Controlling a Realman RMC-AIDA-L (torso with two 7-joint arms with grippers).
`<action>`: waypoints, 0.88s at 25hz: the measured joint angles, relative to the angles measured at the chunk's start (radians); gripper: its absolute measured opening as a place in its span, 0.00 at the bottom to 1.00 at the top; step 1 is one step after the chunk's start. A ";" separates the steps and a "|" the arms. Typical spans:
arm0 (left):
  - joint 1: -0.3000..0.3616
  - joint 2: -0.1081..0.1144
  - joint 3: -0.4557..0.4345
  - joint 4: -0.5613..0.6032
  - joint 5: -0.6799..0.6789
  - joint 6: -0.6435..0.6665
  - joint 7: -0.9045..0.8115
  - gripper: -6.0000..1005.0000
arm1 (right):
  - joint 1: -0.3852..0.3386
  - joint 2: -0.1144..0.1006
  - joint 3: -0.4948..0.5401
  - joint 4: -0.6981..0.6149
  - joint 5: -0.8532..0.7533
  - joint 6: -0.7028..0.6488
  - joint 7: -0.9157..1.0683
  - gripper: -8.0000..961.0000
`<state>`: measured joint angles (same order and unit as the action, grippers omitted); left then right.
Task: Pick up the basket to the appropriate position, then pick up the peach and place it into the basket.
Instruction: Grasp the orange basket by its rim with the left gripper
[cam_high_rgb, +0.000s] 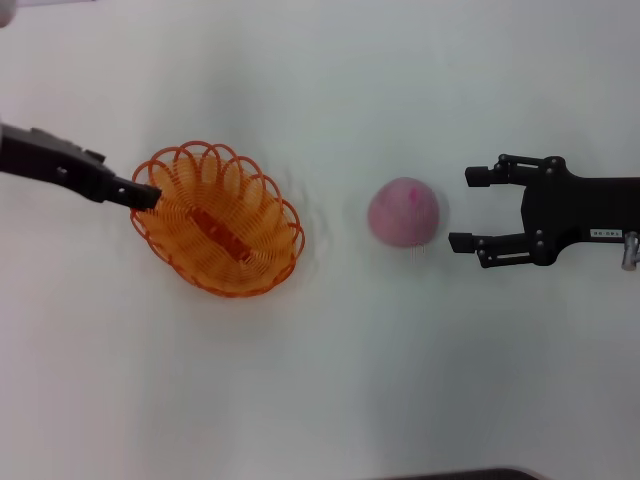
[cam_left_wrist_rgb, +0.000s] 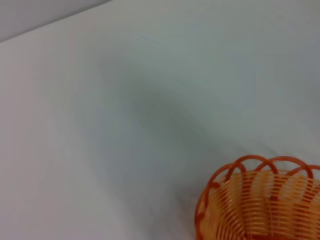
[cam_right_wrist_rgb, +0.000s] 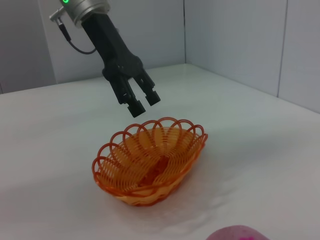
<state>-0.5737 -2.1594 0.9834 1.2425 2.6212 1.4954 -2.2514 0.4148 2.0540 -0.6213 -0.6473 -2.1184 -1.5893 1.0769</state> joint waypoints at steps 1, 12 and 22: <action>-0.008 0.000 0.012 -0.003 0.007 -0.006 -0.002 0.93 | 0.001 0.000 0.000 0.000 0.000 0.000 0.000 0.94; -0.122 -0.002 0.102 -0.152 0.079 -0.122 -0.012 0.93 | 0.004 0.001 0.000 0.000 0.000 0.000 0.000 0.94; -0.147 -0.002 0.187 -0.182 0.118 -0.184 -0.014 0.93 | 0.007 0.003 0.000 0.000 0.000 0.000 0.000 0.94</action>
<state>-0.7207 -2.1615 1.1699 1.0609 2.7388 1.3118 -2.2650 0.4216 2.0570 -0.6213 -0.6473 -2.1184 -1.5892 1.0769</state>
